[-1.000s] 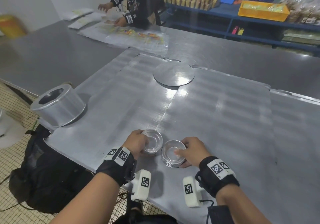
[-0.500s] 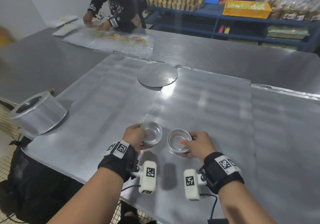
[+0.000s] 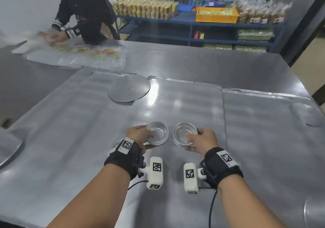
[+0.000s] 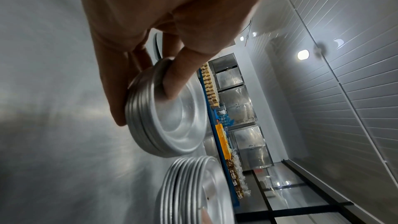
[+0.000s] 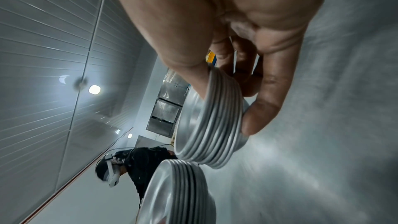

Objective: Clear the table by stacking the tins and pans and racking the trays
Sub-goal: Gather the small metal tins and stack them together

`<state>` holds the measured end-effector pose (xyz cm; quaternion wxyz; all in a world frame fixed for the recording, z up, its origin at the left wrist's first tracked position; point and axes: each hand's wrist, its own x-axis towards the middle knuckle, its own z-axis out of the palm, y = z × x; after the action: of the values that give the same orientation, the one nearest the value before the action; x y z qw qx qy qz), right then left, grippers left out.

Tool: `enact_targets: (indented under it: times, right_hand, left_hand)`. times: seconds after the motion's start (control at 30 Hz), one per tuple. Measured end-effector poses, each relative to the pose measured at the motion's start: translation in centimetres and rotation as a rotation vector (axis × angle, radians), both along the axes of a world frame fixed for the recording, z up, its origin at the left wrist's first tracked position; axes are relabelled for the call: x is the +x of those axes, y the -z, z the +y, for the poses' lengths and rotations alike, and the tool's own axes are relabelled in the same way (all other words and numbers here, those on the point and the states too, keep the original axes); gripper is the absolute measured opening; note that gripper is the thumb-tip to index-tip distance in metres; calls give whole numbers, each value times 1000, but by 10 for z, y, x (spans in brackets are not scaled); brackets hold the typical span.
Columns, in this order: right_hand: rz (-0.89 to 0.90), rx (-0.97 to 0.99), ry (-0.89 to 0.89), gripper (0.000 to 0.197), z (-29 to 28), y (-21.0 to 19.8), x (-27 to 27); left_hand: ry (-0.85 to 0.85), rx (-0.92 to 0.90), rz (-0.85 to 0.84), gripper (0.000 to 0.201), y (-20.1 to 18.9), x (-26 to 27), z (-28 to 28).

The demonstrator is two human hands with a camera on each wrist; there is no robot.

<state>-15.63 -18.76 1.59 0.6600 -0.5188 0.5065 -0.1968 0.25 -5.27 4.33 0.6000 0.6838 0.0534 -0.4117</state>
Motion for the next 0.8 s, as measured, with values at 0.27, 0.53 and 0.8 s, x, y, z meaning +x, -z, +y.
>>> enact_targets:
  times: [0.27, 0.53, 0.8]
  right_hand:
    - [-36, 2, 141, 15, -93, 0, 38]
    - [-14, -67, 247, 18, -222, 5, 108]
    - [171, -291, 208, 33, -353, 14, 164]
  left_hand:
    - [86, 5, -51, 22, -7, 53, -113]
    - [261, -1, -182, 19, 1, 126, -257]
    - [356, 16, -357, 16, 33, 186, -376]
